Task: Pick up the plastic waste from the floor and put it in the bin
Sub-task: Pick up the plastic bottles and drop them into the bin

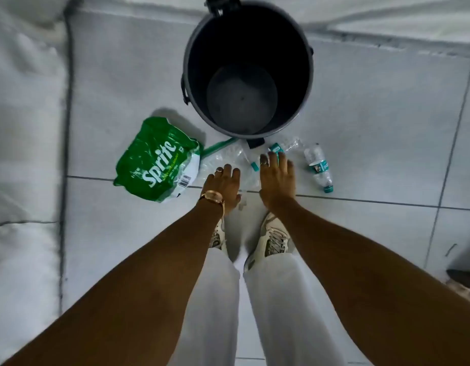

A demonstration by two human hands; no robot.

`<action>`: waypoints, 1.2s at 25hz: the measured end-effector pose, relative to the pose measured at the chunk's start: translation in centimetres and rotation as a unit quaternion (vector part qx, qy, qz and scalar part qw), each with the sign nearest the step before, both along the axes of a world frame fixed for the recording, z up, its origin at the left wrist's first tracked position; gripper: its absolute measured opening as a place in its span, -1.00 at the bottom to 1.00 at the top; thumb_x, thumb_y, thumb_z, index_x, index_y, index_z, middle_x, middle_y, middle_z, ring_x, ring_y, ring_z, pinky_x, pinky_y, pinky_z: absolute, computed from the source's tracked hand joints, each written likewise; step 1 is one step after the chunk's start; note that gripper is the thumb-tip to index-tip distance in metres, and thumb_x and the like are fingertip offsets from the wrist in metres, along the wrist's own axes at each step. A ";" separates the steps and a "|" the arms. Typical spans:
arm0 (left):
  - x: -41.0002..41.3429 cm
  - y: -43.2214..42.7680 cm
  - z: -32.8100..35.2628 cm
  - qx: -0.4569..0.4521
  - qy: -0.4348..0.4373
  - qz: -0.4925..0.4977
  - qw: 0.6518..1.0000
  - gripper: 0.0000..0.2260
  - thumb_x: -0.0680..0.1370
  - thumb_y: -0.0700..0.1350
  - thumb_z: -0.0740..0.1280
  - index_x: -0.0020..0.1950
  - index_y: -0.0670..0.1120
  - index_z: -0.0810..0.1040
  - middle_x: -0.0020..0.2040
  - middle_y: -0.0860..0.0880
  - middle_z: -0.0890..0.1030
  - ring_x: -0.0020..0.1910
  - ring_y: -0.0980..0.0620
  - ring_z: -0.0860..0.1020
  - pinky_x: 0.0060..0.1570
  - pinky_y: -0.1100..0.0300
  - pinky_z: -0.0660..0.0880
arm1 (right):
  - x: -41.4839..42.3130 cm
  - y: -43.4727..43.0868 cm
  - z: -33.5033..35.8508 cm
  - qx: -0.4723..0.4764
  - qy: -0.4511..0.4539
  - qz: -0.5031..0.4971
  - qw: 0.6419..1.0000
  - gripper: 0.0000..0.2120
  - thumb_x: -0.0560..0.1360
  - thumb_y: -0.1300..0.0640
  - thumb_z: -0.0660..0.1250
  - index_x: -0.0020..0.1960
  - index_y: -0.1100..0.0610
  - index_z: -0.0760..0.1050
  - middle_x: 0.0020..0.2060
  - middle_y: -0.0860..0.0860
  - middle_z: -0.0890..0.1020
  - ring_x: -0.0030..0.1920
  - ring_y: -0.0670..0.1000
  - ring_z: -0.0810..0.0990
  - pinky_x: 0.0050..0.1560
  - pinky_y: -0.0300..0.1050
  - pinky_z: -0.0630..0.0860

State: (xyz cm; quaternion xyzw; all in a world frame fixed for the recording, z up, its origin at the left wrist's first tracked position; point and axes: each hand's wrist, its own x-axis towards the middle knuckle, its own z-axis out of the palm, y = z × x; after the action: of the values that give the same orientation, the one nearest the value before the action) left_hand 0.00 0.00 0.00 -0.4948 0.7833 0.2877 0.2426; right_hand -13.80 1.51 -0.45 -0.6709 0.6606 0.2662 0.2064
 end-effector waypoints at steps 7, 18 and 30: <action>-5.1 -0.5 -7.8 0.060 0.049 0.097 0.992 -0.24 0.45 -0.05 0.46 0.50 -0.15 0.09 0.42 -0.27 0.27 0.34 -0.28 0.39 0.24 -0.11 0.46 | -5.2 -3.3 -8.0 0.003 0.078 0.170 0.982 -0.38 0.45 0.16 0.42 0.45 0.15 0.29 0.38 0.14 0.41 0.41 0.22 0.31 0.43 0.15 0.23; -9.2 -0.4 6.4 0.238 0.337 0.493 0.766 -0.49 0.50 -0.10 0.44 0.38 -0.09 0.31 0.17 -0.08 0.56 0.18 -0.11 0.58 0.09 0.00 0.61 | -9.0 -3.2 7.4 0.161 -0.456 -0.608 0.630 -0.60 0.47 -0.25 0.30 0.16 -0.01 0.51 0.18 0.05 0.63 0.09 0.07 0.65 0.04 0.02 0.64; -5.7 -16.2 2.0 0.028 -0.014 0.328 0.944 -0.31 0.54 0.14 0.29 0.48 -0.16 0.06 0.43 -0.33 0.29 0.41 -0.35 0.27 0.34 -0.15 0.29 | -13.4 0.1 -6.7 0.097 0.000 -0.440 0.893 -0.20 0.42 -0.07 0.47 0.46 0.26 0.18 0.37 0.24 0.39 0.37 0.25 0.35 0.32 0.21 0.36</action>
State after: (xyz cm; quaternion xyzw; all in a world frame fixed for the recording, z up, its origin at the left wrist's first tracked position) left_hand -5.72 -16.19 1.98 -0.7212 0.5658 0.3665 0.1593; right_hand -27.24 1.57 -7.19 -0.2889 0.8591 0.2105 0.3664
